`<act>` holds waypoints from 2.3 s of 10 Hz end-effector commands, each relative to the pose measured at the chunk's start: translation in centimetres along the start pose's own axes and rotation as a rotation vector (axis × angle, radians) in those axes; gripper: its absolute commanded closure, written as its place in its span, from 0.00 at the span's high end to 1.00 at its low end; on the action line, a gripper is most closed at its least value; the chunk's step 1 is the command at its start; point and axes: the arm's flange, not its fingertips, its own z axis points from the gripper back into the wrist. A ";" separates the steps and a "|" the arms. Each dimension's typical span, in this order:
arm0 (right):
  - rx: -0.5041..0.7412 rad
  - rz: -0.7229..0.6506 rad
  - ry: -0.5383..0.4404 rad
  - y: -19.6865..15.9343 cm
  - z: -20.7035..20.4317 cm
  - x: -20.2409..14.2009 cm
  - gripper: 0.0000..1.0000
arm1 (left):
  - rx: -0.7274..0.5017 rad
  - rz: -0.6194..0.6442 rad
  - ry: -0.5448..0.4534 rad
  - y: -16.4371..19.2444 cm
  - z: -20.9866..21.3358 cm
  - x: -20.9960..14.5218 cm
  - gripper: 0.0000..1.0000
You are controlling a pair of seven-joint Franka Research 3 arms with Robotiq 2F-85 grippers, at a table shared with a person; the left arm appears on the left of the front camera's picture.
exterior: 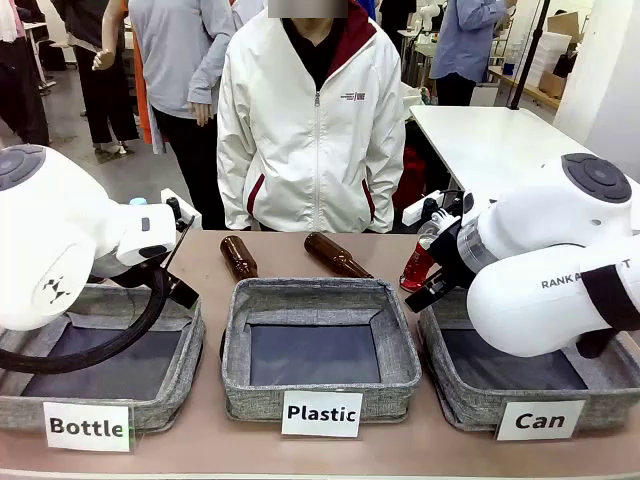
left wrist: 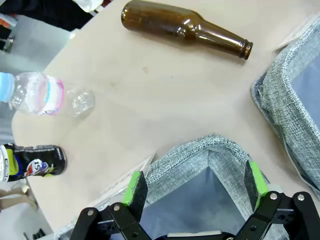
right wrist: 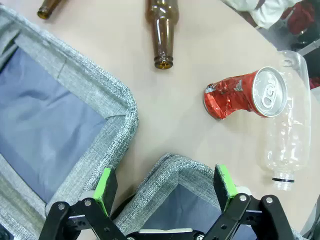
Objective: Sort the can waste into the basket.
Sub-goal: Pick up the can waste from the table and place it in the right Fabric basket.
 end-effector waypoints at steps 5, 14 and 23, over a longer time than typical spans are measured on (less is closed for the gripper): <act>0.000 0.000 0.000 0.0 0.0 0.0 1.00 | 0.001 0.001 0.000 0.1 0.0 0.0 1.00; 0.064 0.015 -0.005 -0.5 1.6 0.4 1.00 | -0.019 -0.026 -0.033 0.0 2.1 0.5 1.00; 0.524 -0.461 -0.057 -12.9 26.0 -11.1 1.00 | -0.676 0.349 -0.096 11.9 23.9 -9.2 1.00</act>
